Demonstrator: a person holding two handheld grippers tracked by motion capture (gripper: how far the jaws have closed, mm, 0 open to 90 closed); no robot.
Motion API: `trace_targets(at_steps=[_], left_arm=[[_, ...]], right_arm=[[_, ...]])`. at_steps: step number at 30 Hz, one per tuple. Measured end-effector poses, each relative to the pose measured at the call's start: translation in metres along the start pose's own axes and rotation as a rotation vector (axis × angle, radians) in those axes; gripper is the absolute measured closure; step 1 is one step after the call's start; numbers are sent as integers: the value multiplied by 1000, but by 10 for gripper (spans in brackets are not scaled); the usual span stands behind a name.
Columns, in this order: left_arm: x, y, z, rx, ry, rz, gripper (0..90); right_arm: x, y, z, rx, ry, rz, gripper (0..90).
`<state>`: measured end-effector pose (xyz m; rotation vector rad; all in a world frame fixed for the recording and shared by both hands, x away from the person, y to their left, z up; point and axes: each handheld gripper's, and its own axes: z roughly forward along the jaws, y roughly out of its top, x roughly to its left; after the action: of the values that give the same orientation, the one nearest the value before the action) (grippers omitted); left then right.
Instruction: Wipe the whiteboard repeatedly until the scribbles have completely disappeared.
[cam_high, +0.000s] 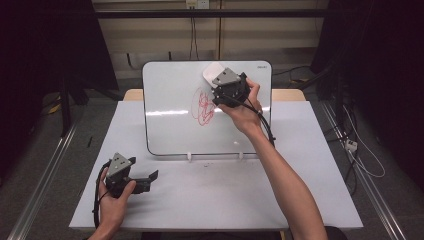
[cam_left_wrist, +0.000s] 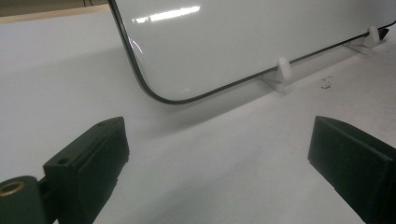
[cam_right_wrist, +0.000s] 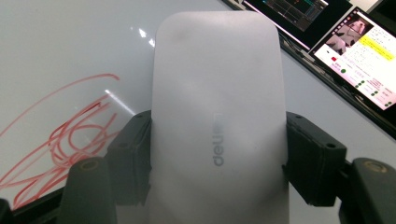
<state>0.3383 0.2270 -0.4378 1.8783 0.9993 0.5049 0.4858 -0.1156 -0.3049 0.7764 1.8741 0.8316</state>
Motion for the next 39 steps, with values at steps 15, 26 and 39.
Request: trace_targets(at_steps=[15,26,39], left_arm=[[1,0,1,1,9,-2,49],[1,1,2,1,12,1,49],[2,0,0,-1,13,2,49]], right_arm=[[17,-1,0,3,4,-26,316],[38,-2,2,-8,33,-53,316],[59,-9,-3,-22,86,-119,317]])
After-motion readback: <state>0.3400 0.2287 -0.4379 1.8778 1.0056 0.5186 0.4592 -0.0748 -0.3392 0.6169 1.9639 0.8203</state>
